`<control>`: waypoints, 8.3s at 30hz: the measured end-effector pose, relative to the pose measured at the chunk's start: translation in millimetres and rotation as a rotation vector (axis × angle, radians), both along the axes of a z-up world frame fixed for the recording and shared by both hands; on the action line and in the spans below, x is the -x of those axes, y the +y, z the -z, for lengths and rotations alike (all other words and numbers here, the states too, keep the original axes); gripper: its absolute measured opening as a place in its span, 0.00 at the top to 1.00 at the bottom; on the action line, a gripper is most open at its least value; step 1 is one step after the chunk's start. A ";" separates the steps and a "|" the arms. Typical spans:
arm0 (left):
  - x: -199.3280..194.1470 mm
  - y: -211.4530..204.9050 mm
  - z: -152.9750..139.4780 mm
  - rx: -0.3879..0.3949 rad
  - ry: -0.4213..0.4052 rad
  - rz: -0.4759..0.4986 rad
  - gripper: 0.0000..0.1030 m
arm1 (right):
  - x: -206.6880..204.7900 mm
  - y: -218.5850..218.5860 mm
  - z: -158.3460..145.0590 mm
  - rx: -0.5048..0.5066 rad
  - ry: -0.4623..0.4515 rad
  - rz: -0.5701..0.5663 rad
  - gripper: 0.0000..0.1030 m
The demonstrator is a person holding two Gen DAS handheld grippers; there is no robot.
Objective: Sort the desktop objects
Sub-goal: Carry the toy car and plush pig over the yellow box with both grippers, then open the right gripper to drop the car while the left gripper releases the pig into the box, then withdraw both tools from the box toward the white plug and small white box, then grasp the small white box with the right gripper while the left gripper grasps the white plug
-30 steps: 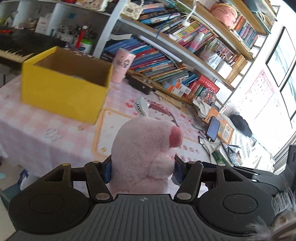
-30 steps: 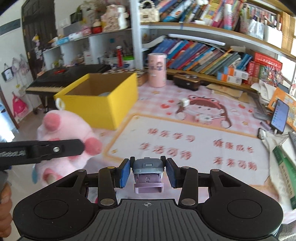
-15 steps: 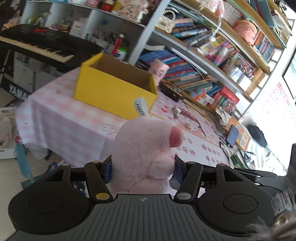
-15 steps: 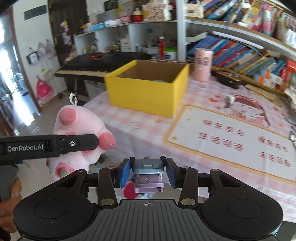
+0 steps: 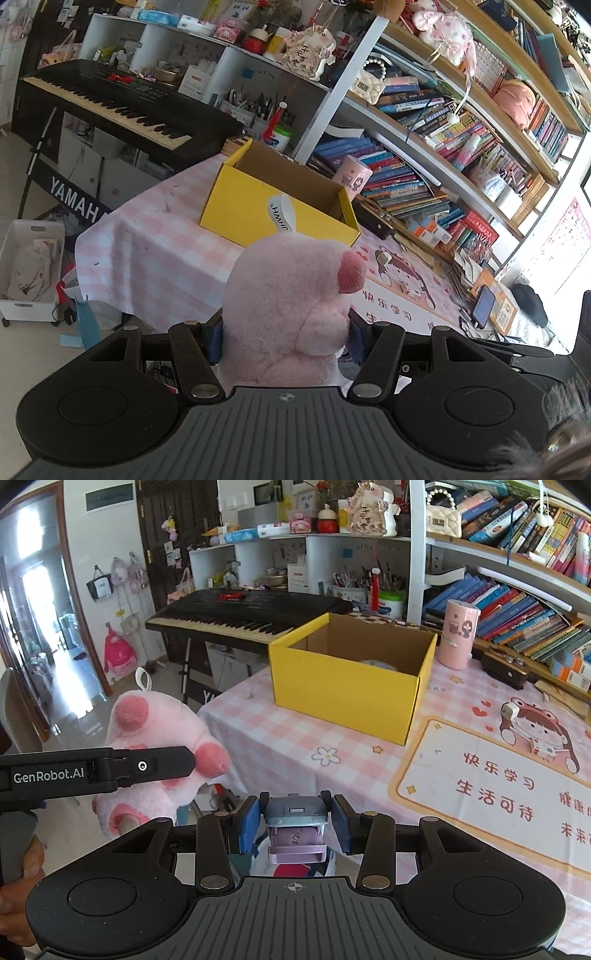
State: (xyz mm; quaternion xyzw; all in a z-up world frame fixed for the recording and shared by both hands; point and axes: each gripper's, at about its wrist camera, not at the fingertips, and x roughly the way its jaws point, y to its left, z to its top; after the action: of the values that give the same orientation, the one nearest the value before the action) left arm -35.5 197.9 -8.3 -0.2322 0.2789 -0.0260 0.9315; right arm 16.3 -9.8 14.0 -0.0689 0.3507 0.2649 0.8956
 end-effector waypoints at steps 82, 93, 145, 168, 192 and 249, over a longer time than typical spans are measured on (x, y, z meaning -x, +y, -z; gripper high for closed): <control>-326.3 -30.8 0.8 -0.402 0.098 -0.077 0.12 | -398.3 84.1 35.9 -0.013 0.111 -0.139 0.43; -250.7 -39.8 -43.4 -0.352 -0.050 -0.087 0.08 | -301.5 8.0 -29.2 -0.139 -0.092 0.018 0.43; -68.6 -116.9 11.2 -0.332 0.056 0.144 0.00 | -1.6 -101.7 27.5 0.097 -0.085 0.506 0.34; -139.5 -190.3 22.5 -0.335 0.082 0.298 0.00 | -47.8 -167.0 37.1 0.113 -0.019 0.647 0.32; -228.3 -282.8 35.8 -0.359 0.189 0.263 0.00 | -146.2 -251.5 59.3 0.085 0.089 0.581 0.32; -455.4 -381.1 86.9 -0.543 0.221 0.085 0.00 | -310.9 -328.3 102.0 0.021 -0.071 0.454 0.47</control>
State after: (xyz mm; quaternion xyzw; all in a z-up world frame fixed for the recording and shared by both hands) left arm 419.9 -183.2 -95.3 0.0360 0.3848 0.0362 0.9216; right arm 327.2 -338.2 -88.1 -0.0069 0.3283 0.0505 0.9432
